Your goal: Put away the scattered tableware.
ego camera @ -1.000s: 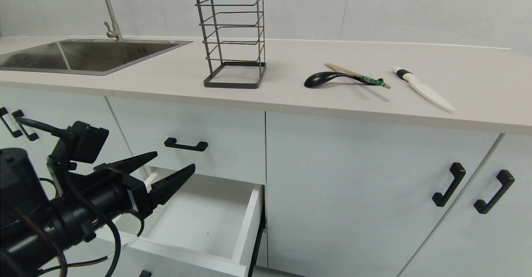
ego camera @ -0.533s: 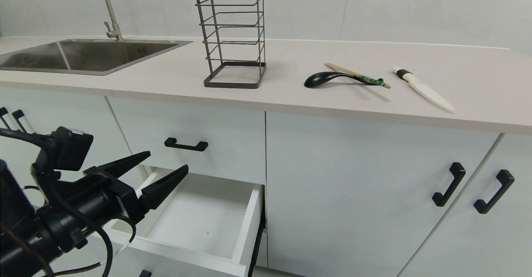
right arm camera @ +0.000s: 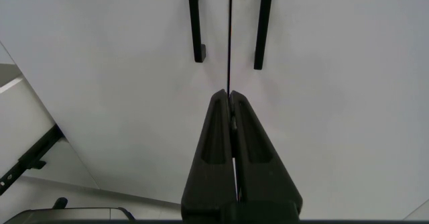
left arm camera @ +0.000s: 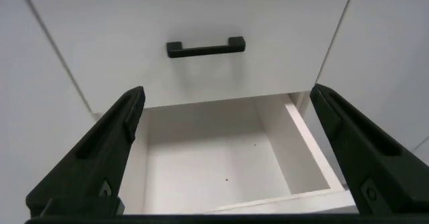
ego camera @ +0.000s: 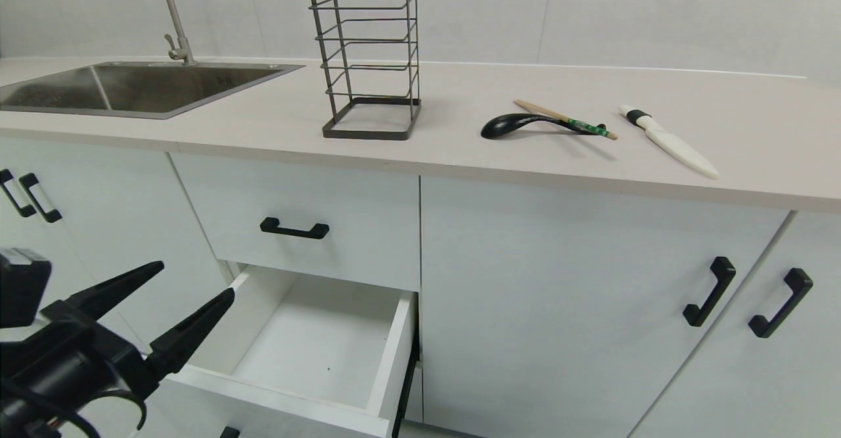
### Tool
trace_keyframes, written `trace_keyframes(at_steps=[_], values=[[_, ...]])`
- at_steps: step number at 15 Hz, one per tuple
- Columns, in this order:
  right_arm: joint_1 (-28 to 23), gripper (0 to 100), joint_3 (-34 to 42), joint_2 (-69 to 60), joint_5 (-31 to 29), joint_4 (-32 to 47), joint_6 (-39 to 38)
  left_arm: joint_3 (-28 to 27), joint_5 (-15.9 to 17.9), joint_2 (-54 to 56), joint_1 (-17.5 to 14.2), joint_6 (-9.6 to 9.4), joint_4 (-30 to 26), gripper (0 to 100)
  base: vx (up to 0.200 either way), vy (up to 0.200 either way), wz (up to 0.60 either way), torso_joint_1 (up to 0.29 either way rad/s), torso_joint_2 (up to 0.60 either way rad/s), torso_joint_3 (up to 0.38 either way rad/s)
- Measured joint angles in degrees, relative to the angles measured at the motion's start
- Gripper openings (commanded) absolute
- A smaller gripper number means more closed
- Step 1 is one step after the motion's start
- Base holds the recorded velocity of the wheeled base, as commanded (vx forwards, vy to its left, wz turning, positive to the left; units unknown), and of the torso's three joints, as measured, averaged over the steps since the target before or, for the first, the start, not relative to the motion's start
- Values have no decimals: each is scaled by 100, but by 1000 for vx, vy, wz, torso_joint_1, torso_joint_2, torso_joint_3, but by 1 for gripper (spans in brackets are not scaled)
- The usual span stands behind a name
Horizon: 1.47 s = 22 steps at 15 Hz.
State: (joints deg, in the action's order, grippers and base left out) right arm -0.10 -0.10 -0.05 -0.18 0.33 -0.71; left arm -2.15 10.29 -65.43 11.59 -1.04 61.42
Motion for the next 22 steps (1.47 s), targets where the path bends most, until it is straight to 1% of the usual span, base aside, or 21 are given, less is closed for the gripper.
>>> trace_keyframes(at_steps=[2,3,4,6,7,10,13,14,15,16,17,20,21,22], values=[[0,0,0,0,0,0,2,138,35,571,-190,-60,-251,100,0,0,0,0,0,0],[0,0,0,0,0,0,0,171,63,892,-250,-132,-427,100,0,0,0,0,0,0],[0,0,0,0,0,0,0,184,87,1279,-316,-246,-668,100,0,0,0,0,0,0],[0,0,0,0,2,0,2,196,104,2018,-443,-416,-1310,100,0,0,0,0,0,0],[0,0,0,0,2,0,0,201,104,2595,-506,-501,-1913,100,0,0,0,0,0,0],[0,0,0,0,2,0,2,207,-11,4162,-722,-594,-3646,100,0,0,0,0,0,0],[0,0,0,0,0,0,2,215,-123,5600,-1045,-596,-5535,100,0,0,0,0,0,0],[0,0,0,0,2,2,2,215,-224,5904,-1096,-558,-5964,100,0,0,0,0,0,0],[0,0,0,0,0,0,0,215,-419,6136,-1130,-416,-6088,100,0,0,0,0,0,0],[0,0,0,0,2,2,2,215,-619,6287,-1148,-187,-6110,100,0,0,0,0,0,0],[0,0,0,0,0,2,2,215,-707,6376,-1152,-13,-6120,100,0,0,0,0,0,0],[0,0,0,0,0,2,2,215,-747,6522,-1159,20,-6120,100,0,0,0,0,0,0],[0,0,0,0,2,2,0,215,-756,6543,-1159,-38,-6115,100,0,0,0,0,0,0],[0,0,0,0,0,0,2,215,-791,6545,-1159,-262,-6095,100,0,0,0,0,0,0]])
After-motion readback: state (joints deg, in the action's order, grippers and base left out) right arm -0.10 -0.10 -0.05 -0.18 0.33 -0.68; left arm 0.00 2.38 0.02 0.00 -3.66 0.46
